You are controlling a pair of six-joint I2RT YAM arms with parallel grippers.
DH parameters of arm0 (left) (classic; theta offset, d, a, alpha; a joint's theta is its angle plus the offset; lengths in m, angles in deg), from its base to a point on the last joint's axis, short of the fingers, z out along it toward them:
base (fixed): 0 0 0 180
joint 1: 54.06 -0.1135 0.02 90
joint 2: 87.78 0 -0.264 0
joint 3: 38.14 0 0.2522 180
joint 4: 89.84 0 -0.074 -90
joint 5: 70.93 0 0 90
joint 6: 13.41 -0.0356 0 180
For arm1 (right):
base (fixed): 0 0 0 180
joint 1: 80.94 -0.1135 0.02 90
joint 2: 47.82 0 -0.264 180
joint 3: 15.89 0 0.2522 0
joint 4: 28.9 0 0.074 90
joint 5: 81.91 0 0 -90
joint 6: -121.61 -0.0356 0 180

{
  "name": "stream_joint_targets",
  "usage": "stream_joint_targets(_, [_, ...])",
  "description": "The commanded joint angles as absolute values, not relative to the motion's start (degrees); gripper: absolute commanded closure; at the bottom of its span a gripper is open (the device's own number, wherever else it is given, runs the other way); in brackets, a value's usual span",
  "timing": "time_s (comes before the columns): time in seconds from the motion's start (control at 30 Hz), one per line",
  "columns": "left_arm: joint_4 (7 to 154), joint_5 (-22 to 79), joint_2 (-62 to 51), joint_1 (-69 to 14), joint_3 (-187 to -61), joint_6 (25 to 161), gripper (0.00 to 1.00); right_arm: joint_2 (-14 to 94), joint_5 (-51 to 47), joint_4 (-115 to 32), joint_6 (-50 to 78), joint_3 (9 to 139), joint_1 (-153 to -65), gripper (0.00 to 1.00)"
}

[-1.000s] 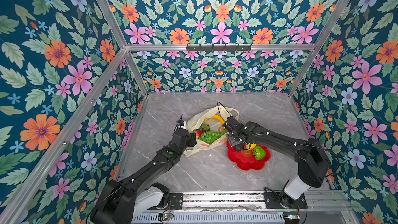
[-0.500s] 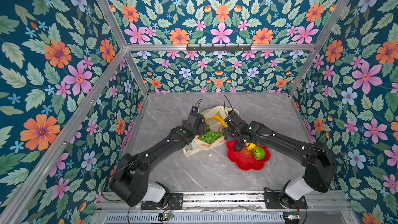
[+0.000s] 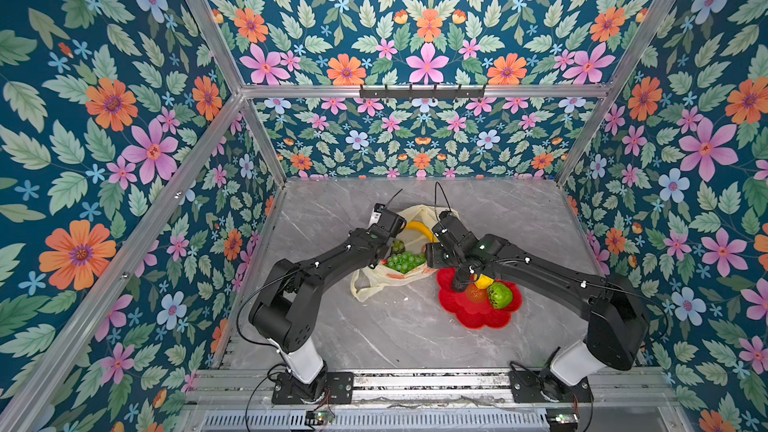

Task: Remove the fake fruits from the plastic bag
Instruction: 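Reach the right gripper into the bag while the left gripper lifts the rim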

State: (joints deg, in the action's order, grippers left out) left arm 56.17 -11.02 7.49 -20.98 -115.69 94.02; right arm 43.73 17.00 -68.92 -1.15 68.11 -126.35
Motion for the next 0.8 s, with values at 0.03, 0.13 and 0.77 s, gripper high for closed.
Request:
stream_joint_targets(0.03, [60.70,-8.88,4.97,-24.02,-113.48,97.55,0.60,45.72,11.87,-65.54,-2.74,69.68,-126.41,0.27])
stream_joint_targets(0.13, [63.29,-3.71,3.69,-26.02,-111.63,98.96,0.79,48.24,8.00,-63.92,-3.55,71.44,-126.38,0.27])
stream_joint_targets(0.77, [74.64,16.22,-6.28,-30.43,-101.06,110.51,1.00,73.28,5.75,-81.28,-1.49,104.26,-126.34,0.58])
